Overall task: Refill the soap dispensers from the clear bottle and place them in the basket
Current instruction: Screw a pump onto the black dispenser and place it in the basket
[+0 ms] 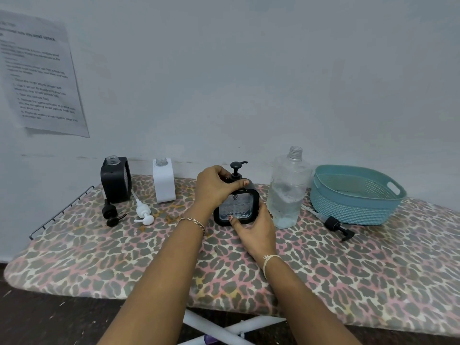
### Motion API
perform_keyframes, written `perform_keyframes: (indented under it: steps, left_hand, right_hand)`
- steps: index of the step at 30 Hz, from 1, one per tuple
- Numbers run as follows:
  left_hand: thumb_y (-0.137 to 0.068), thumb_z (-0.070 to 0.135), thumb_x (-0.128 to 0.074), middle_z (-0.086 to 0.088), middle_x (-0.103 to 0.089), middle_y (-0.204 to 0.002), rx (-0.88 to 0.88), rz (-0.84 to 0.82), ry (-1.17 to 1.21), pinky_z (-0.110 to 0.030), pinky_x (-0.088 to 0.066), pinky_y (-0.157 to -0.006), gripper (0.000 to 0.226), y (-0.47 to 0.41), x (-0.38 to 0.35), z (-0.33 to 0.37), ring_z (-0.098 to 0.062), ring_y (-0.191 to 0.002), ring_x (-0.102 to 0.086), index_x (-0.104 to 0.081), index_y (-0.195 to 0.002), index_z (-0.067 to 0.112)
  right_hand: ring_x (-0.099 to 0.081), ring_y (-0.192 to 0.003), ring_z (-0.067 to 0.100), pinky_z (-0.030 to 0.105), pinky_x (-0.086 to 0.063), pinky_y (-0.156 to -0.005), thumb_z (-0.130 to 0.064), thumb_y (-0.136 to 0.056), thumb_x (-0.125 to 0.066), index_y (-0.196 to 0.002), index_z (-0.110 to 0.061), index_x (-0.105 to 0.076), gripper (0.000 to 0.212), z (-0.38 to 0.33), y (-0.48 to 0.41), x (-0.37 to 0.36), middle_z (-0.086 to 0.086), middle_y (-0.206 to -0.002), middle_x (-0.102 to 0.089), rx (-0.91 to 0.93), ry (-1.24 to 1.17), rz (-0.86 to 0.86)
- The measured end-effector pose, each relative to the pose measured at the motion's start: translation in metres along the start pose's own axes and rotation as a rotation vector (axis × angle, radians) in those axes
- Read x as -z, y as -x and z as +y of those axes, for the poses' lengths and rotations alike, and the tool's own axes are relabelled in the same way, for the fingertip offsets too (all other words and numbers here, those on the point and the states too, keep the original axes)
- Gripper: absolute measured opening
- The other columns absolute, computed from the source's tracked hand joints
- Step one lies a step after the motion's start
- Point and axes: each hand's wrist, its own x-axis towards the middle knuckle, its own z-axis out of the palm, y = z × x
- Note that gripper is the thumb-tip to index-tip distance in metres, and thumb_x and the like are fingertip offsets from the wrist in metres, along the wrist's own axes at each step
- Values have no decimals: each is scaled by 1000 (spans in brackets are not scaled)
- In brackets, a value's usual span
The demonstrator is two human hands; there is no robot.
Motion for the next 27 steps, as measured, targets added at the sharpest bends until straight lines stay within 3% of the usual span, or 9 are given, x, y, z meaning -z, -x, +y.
perform_keyframes:
  steps: [6, 15, 18, 22, 27]
  left_hand:
    - [-69, 42, -82, 3, -69, -91, -57, -75, 9, -19, -44, -72, 45, -3, 4, -2, -8, -84, -61, -71, -100, 10]
    - [-70, 32, -84, 2, -73, -97, -40, -265, 52, -36, -53, -91, 36, -15, 14, -5, -14, -98, -66, -74, -102, 17]
    - [-73, 34, -82, 3, -72, -98, -38, -252, 46, -24, -50, -82, 35, -13, 13, -4, -11, -96, -64, -74, -102, 17]
    - [-73, 40, -79, 7, -70, -92, -46, -157, 20, -3, -38, -61, 34, -3, 3, -3, 1, -79, -60, -72, -98, 18]
    - [-62, 44, -86, 13, -63, -76, -10, -11, 65, -5, -39, -55, 41, 2, -3, -2, 6, -69, -55, -66, -85, 17]
  right_hand:
    - [-54, -106, 9, 20, -41, -88, -40, -73, -79, -125, -23, -46, 64, 2, -1, -1, -8, -113, -56, -7, 1, -1]
    - [-55, -107, 10, 23, -44, -90, -39, -73, -79, -124, -24, -47, 63, 1, -1, -1, -7, -114, -58, -8, -4, 12]
    - [-56, -109, 11, 28, -47, -93, -41, -72, -79, -125, -24, -47, 64, 3, -1, -2, -7, -115, -59, -6, 1, 14]
    - [-56, -108, 12, 27, -47, -92, -40, -72, -79, -123, -24, -48, 62, 3, -1, -2, -6, -114, -59, -5, -4, 9]
    - [-56, -108, 11, 27, -47, -93, -40, -72, -79, -124, -24, -48, 62, 2, -1, -2, -7, -114, -59, 5, -6, 10]
